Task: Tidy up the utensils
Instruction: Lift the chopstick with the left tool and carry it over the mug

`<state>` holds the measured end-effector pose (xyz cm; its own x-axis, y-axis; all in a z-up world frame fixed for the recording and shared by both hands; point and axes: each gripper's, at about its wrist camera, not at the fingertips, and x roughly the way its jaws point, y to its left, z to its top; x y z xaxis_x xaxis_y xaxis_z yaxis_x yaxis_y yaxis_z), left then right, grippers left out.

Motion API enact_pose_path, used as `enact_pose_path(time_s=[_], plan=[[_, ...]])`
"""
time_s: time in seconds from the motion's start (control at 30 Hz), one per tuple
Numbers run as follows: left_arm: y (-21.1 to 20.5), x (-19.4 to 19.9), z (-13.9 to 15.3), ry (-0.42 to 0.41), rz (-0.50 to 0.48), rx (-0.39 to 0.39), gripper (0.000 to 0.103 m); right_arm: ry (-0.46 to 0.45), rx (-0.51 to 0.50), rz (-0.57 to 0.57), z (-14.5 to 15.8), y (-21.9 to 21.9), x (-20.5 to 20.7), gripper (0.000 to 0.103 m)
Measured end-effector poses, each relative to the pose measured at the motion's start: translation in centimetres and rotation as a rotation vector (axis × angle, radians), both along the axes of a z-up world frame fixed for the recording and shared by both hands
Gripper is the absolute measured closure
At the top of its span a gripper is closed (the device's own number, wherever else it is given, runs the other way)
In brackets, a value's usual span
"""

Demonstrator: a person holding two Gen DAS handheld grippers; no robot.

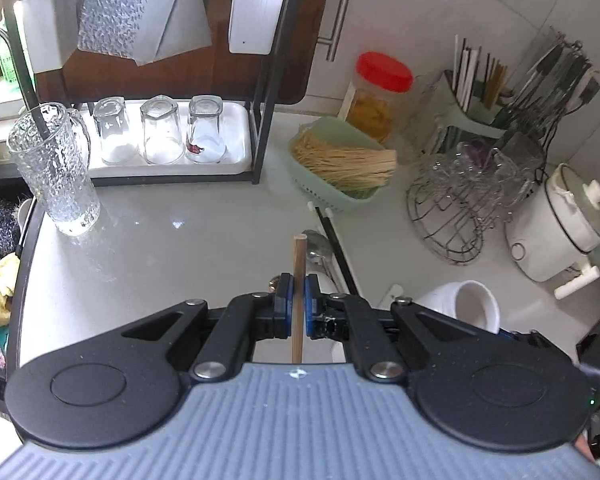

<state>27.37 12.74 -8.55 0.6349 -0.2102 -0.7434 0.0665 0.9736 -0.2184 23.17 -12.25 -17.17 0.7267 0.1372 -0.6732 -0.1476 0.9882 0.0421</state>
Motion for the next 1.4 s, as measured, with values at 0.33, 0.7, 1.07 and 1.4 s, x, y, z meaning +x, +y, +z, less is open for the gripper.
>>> enact_pose_path(time_s=[0.33,0.7,1.07,1.4], plan=[[-0.8,-2.2,4.6,-0.070,-0.049,-0.032,0.096,-0.014,-0.004,0.005,-0.1,0.1,-0.1,0.016],[-4.1,-2.5,9.2,-0.160,-0.179,-0.021,0.096,-0.014,-0.003,0.006,-0.1,0.3,-0.5,0.016],[-7.1,-2.4,14.1,-0.268,-0.264,-0.036,0.096,-0.013,-0.004,0.009,-0.1,0.3,-0.7,0.016],[-11.0,-0.4,14.6,-0.316,-0.296,-0.037,0.096,-0.022,0.000,0.018,-0.2,0.2,-0.9,0.016]])
